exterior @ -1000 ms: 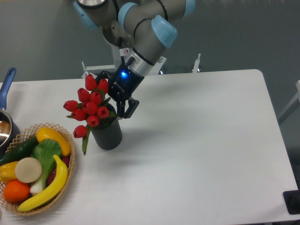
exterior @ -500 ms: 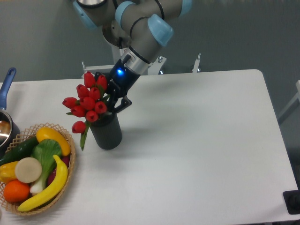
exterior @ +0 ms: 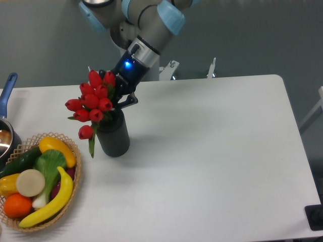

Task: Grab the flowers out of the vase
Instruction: 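Lift the gripped tulips straight up out of the black vase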

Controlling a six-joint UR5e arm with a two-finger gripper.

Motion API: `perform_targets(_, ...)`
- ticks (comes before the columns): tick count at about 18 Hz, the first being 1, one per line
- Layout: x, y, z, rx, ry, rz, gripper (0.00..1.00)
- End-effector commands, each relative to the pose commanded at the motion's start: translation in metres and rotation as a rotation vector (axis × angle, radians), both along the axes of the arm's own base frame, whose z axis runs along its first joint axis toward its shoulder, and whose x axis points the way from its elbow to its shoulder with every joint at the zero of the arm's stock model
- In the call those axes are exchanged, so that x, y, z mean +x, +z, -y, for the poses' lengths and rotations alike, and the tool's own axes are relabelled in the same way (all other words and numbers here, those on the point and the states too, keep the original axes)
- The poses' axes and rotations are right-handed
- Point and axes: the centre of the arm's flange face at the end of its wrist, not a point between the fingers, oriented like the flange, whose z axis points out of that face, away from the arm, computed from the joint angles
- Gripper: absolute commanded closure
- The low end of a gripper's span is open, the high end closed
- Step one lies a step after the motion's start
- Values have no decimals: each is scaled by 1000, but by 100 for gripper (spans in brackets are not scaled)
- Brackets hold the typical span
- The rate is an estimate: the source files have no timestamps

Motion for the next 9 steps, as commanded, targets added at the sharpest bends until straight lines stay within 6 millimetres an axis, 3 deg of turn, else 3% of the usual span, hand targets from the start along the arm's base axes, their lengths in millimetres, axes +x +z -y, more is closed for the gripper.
perform_targets(9,-27,69,13,93,112,61,100)
